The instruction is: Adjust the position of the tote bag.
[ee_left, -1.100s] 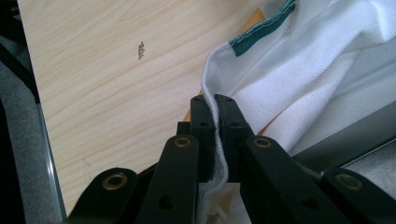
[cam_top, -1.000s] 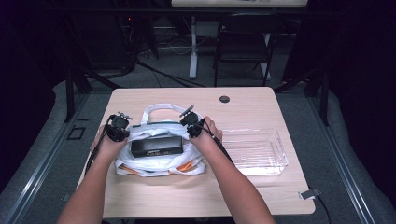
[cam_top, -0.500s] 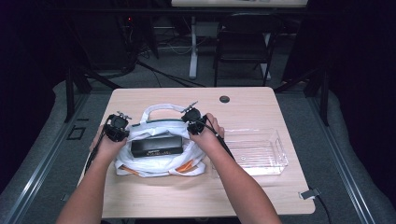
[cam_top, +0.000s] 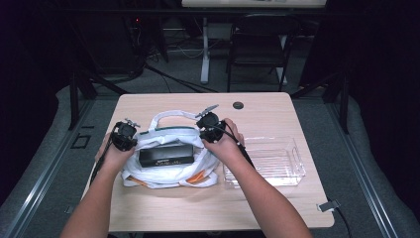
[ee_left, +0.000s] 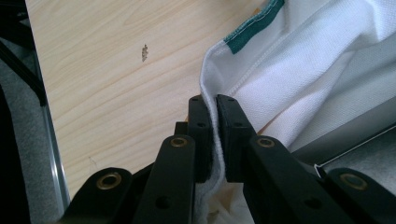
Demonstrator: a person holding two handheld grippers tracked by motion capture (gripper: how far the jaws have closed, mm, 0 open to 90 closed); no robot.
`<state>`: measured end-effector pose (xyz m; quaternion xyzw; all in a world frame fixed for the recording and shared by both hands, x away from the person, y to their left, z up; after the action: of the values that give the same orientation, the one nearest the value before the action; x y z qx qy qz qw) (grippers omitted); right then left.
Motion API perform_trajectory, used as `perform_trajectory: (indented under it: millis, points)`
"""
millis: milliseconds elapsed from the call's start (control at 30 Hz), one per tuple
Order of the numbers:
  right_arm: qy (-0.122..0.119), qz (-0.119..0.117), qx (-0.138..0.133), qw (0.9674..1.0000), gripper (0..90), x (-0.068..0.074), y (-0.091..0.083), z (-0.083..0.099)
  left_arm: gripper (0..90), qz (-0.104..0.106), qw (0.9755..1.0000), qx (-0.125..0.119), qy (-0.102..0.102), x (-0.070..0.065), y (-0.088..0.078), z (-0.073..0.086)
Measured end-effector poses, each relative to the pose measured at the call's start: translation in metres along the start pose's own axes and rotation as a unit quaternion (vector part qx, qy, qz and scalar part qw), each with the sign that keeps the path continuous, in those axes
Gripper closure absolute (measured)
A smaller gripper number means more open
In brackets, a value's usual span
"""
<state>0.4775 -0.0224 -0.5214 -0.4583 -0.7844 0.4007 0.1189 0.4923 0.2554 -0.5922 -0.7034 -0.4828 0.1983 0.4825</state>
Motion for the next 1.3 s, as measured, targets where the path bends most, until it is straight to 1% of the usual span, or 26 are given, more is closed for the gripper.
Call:
perform_trajectory:
  millis: [200,333,433,533,600,633,667,767,867,933,967,1100,1133,1200,1233,1267,1300]
  points:
    - [-0.018,-0.008,-0.003,0.9998,71.7,0.008,-0.017,0.006,85.1,-0.002,1.0000,0.001,-0.001,-0.001,0.000,0.000]
    - [-0.020,-0.016,-0.008,0.9996,73.2,0.012,-0.027,0.011,85.0,-0.003,1.0000,0.000,0.000,-0.001,-0.001,0.000]
    - [-0.025,-0.019,-0.004,0.9995,73.1,0.015,-0.035,0.019,84.6,-0.004,1.0000,-0.001,0.000,-0.001,-0.002,0.000]
    - [-0.015,-0.034,-0.001,0.9993,71.1,0.016,-0.041,0.026,84.3,-0.004,1.0000,-0.001,-0.001,-0.001,-0.002,0.000]
    - [-0.011,-0.037,-0.003,0.9993,70.0,0.016,-0.044,0.031,84.1,-0.003,1.0000,-0.001,-0.001,-0.001,-0.002,0.000]
    - [-0.014,-0.034,0.000,0.9993,69.7,0.014,-0.047,0.034,84.0,-0.003,1.0000,-0.001,-0.001,-0.001,-0.003,0.000]
    - [-0.010,-0.034,-0.003,0.9994,69.3,0.012,-0.049,0.037,83.8,-0.003,1.0000,-0.001,-0.001,-0.001,-0.003,0.000]
    - [0.011,-0.048,-0.007,0.9988,68.4,0.008,-0.055,0.046,83.4,-0.004,1.0000,-0.002,-0.002,-0.001,-0.003,0.000]
    - [0.030,-0.064,-0.015,0.9974,68.1,0.006,-0.061,0.054,81.8,-0.003,1.0000,0.001,-0.001,-0.002,-0.004,0.000]
    - [0.042,-0.069,-0.026,0.9964,67.0,0.004,-0.066,0.060,80.7,-0.002,1.0000,-0.002,-0.002,-0.002,-0.004,0.000]
    - [0.043,-0.071,-0.028,0.9961,66.8,0.004,-0.068,0.063,80.3,-0.002,1.0000,-0.001,-0.002,-0.002,-0.005,0.001]
    - [0.045,-0.065,-0.045,0.9959,64.7,0.004,-0.076,0.071,77.6,-0.002,1.0000,0.000,-0.003,-0.001,-0.006,0.001]
    - [0.044,-0.065,-0.044,0.9960,63.5,0.004,-0.078,0.073,76.7,-0.001,1.0000,0.001,-0.003,-0.001,-0.006,0.001]
    - [0.038,-0.055,-0.046,0.9967,63.1,0.003,-0.081,0.076,74.3,-0.002,1.0000,0.000,-0.002,-0.001,-0.007,0.001]
    - [0.033,-0.055,-0.047,0.9968,63.2,0.002,-0.083,0.077,72.9,-0.003,1.0000,-0.001,-0.002,0.000,-0.009,0.001]
    - [0.033,-0.055,-0.047,0.9968,63.2,0.002,-0.083,0.077,69.8,-0.003,1.0000,-0.001,-0.002,0.000,-0.009,0.001]
    - [0.031,-0.061,-0.046,0.9966,63.9,0.003,-0.085,0.078,69.8,-0.001,1.0000,-0.003,-0.003,0.000,-0.010,0.001]
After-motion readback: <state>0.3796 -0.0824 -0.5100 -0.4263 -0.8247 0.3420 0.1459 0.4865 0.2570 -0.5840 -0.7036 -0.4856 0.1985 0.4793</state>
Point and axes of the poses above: each handheld gripper's, and its own axes: y roughly forward along the jaws, z roughly out of its underside, x roughly to its left, the point moved 8 cm from there along y, roughly forward along the jaws, and after that the axes turned 4 degrees about z, right-handed, at the moved point
